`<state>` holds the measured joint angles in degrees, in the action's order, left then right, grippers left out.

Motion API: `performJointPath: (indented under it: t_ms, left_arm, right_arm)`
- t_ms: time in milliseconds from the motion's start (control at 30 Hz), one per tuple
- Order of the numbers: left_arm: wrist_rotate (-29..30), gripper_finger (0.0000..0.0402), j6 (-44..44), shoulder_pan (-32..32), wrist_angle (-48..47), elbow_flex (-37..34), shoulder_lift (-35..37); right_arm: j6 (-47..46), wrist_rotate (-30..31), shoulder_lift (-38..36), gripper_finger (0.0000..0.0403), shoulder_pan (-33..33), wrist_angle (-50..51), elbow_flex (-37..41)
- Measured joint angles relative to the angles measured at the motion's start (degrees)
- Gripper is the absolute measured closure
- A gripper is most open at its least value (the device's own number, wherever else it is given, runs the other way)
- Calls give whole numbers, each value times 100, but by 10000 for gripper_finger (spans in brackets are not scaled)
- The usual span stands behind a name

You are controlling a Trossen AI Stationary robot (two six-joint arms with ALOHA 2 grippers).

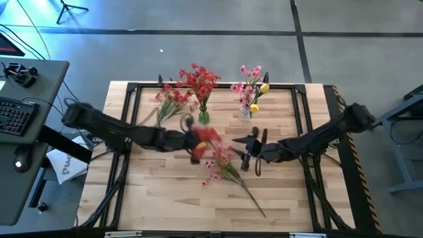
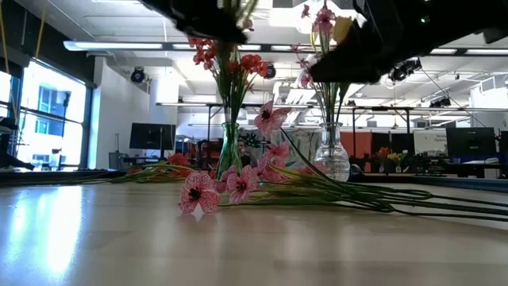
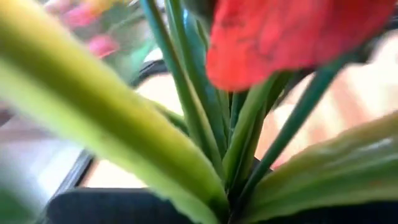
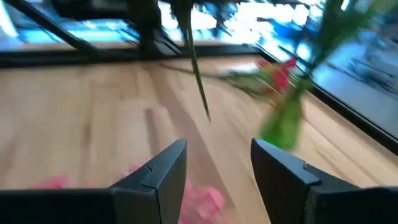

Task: Sort flowers into vase by color
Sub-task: Put the bottom red flower into the green vase

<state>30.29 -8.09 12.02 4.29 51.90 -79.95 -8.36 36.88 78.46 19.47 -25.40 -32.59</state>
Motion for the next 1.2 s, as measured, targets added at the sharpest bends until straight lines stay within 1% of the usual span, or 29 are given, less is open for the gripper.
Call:
performJointPath:
  t_ms: [33,100,233,300,400,467,500,567,633,800,1033,1133,1200]
  left_arm:
    - [250,397,162,-27,-299,-16,215]
    - [560,398,358,-163,-470,-163,648]
    - [552,398,560,-741,-139,-677,1318]
    - [319,399,558,-1096,245,-857,1540]
    - [-508,400,608,-1610,753,-912,1737]
    - [-1145,400,658,-1935,1087,-910,1723]
    - [-1372,400,677,-2083,1281,-912,1657]
    - [-1628,400,747,-2285,1692,-909,1438]
    - [-1724,401,745,-2421,1861,-912,1176]
    - [-1595,401,697,-2603,1792,-762,771]
    - [-1513,401,616,-2541,1008,-213,732]
    - [-1155,401,498,-2495,485,69,742]
    - [-1007,401,508,-2513,293,114,742]
  right_arm:
    - [-145,130,-93,227,24,250,25]
    - [-360,333,-143,227,56,305,157]
    - [-693,433,72,227,41,-145,548]
    - [-798,466,251,227,39,-576,730]
    - [-811,460,483,227,41,-1074,801]
    - [-757,459,589,227,41,-1214,794]
    - [-698,456,634,227,41,-1306,792]
    - [-577,458,664,227,38,-1464,790]
    - [-468,457,668,227,30,-1566,782]
    - [-442,453,672,227,28,-1603,782]
    - [-431,420,674,227,22,-1602,782]
    - [-458,378,675,227,2,-1601,782]
    - [-461,339,675,227,2,-1601,782]
